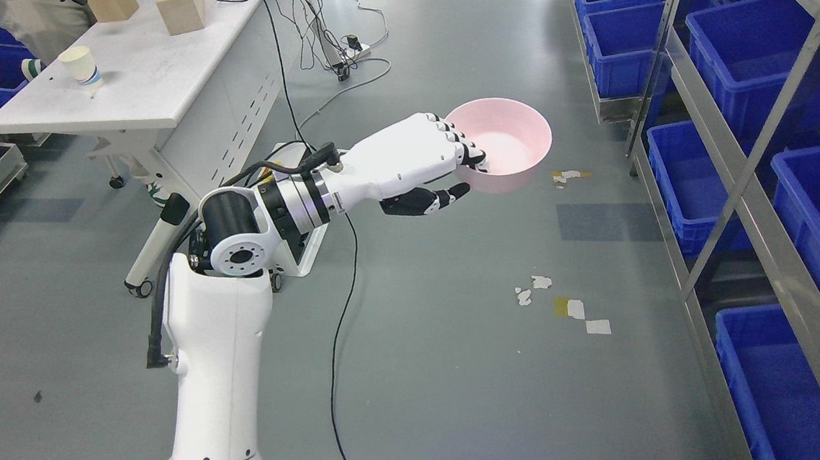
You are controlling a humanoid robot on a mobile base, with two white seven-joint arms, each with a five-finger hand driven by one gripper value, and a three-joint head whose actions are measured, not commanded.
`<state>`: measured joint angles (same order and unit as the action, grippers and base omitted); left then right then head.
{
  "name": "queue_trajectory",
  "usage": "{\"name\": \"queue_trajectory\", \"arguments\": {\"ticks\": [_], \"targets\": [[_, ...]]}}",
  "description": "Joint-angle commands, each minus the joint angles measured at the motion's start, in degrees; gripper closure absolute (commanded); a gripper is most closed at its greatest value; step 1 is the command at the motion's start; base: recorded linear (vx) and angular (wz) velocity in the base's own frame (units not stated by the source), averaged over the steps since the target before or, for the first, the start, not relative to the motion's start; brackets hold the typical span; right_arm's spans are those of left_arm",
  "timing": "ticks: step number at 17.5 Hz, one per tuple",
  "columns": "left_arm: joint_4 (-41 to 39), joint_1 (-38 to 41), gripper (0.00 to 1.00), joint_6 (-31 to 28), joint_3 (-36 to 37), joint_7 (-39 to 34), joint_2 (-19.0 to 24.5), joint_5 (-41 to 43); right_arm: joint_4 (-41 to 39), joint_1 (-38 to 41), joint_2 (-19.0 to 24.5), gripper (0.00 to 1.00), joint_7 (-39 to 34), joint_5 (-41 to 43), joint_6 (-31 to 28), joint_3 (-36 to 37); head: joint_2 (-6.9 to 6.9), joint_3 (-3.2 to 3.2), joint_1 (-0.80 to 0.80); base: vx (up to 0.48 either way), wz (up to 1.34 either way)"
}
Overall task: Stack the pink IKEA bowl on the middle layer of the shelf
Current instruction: 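Hold the pink bowl in the left hand while the robot drives to the rack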
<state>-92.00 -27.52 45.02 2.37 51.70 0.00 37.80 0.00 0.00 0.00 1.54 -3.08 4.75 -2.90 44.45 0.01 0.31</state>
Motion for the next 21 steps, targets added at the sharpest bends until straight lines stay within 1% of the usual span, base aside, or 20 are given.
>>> {"name": "queue_trajectory", "arguments": {"ticks": [1,16,21], "targets": [[-0.2,0.0,0.99,0.0,-0.2,0.0,1.0,-0.1,-1.0,1.3,-1.0,0.0,0.0,0.0,0.0,0.0,0.0,0.0,0.0,0.344,-0.01],[-0.2,0.0,0.99,0.0,-0.3,0.0,1.0,-0.1,-1.0,1.3,-1.0,0.0,0.0,0.0,0.0,0.0,0.0,0.0,0.0,0.382,0.04],[-0.1,0.0,0.99,0.0,-0.3,-0.1,1.0,-0.1,-1.0,1.3,-1.0,0.0,0.0,0.0,0.0,0.0,0.0,0.0,0.0,0.314,0.06]]}}
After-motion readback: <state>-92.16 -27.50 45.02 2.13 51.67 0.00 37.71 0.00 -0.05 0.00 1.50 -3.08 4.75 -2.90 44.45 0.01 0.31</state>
